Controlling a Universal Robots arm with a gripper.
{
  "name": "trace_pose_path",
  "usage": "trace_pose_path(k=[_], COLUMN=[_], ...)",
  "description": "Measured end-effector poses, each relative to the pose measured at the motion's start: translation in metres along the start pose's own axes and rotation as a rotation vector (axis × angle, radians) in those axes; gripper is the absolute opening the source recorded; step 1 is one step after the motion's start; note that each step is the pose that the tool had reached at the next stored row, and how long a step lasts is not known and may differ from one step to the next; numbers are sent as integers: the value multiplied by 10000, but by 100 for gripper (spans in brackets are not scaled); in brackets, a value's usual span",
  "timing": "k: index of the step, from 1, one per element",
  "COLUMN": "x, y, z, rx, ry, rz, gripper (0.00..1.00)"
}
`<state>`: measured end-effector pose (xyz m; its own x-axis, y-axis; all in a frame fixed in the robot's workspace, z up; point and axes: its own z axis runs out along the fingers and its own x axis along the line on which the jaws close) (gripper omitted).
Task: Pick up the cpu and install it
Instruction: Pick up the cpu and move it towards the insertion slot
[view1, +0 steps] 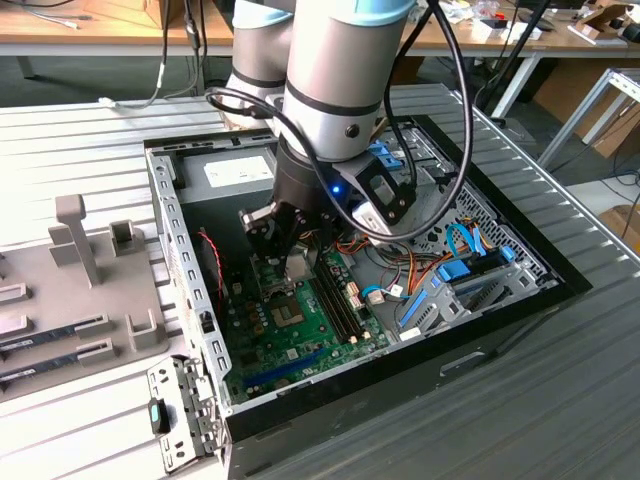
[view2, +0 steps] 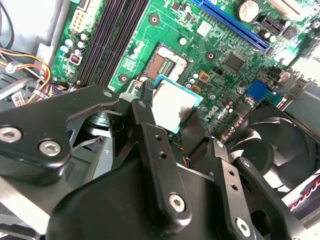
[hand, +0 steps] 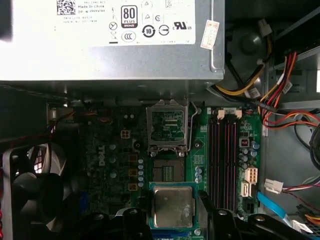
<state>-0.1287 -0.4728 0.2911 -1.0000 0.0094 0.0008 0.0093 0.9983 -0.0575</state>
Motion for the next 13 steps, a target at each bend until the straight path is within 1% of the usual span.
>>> trace_pose_path(k=[13], x=[-3], y=[-17], z=[66], rx=[71], ry=[-1], rz=[0], gripper=[47])
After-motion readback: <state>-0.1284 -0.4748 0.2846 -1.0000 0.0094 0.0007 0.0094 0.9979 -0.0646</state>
